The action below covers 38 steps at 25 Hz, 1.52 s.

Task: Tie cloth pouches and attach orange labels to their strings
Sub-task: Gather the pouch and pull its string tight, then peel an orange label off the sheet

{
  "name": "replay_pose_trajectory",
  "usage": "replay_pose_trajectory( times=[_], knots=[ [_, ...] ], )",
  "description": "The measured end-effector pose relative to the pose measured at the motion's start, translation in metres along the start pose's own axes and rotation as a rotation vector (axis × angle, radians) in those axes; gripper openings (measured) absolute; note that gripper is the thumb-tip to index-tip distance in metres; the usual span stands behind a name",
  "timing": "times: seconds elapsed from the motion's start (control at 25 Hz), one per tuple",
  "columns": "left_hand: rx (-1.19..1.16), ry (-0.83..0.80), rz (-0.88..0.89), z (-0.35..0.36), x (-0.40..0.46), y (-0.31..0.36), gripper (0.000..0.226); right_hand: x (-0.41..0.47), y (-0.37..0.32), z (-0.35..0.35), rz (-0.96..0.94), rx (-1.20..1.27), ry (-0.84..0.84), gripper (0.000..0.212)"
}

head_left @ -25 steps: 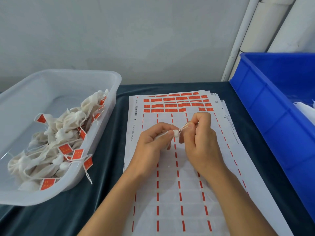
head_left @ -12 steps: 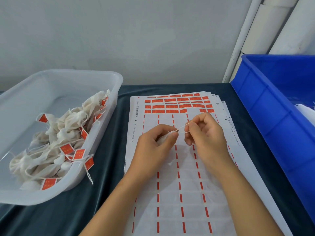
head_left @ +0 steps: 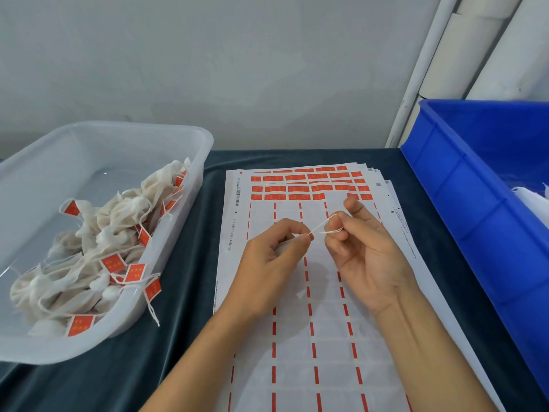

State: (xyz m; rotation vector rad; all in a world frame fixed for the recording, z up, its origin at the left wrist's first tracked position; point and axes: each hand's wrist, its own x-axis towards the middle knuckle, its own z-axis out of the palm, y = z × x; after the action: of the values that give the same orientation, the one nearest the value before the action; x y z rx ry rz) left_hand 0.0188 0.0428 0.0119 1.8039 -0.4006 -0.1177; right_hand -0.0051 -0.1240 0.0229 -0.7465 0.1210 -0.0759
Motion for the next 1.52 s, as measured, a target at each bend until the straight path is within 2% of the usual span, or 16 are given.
replay_pose_trajectory(
  times=[0.12,0.24,0.32,0.44,0.56,0.68,0.8,0.88,0.96,1.24,1.36,1.52],
  knots=[
    [-0.001,0.001,-0.002,-0.002,0.002,0.0,0.018,0.001,-0.005,-0.001,-0.021,-0.295,-0.001,0.018],
    [0.039,-0.014,0.015,0.0,0.001,0.001,0.018,0.003,-0.017,-0.002,0.0,-0.475,0.031,0.023],
    [0.028,-0.022,-0.005,0.002,0.001,-0.001,0.015,0.01,-0.031,0.001,-0.032,-0.659,0.147,0.022],
    [0.003,-0.002,-0.027,0.002,0.003,-0.004,0.014,0.031,-0.056,0.003,-0.124,-1.105,0.379,0.016],
    [-0.013,-0.035,-0.022,0.0,0.004,-0.003,0.015,0.058,-0.067,-0.004,-0.226,-1.444,0.525,0.022],
    [0.036,-0.1,-0.054,-0.005,0.005,-0.002,0.018,0.082,-0.046,-0.013,-0.223,-1.72,0.59,0.024],
    [0.062,-0.071,-0.055,-0.01,0.006,0.002,0.018,0.087,-0.01,-0.023,-0.187,-1.896,0.639,0.045],
    [0.027,-0.022,-0.015,-0.009,0.007,0.001,0.019,0.086,0.005,-0.027,-0.272,-1.937,0.686,0.054],
    [-0.025,-0.004,-0.023,-0.005,0.007,0.0,0.019,0.086,0.008,-0.03,-0.343,-1.929,0.705,0.054],
    [-0.055,-0.029,-0.061,0.003,0.007,-0.006,0.02,0.091,0.002,-0.032,-0.406,-1.737,0.785,0.04],
    [-0.052,-0.033,-0.071,0.003,0.007,-0.004,0.027,0.093,0.004,-0.034,-0.434,-1.741,0.799,0.03],
    [-0.051,-0.034,-0.067,0.003,0.008,-0.006,0.025,0.092,0.005,-0.035,-0.449,-1.745,0.804,0.027]
  ],
)
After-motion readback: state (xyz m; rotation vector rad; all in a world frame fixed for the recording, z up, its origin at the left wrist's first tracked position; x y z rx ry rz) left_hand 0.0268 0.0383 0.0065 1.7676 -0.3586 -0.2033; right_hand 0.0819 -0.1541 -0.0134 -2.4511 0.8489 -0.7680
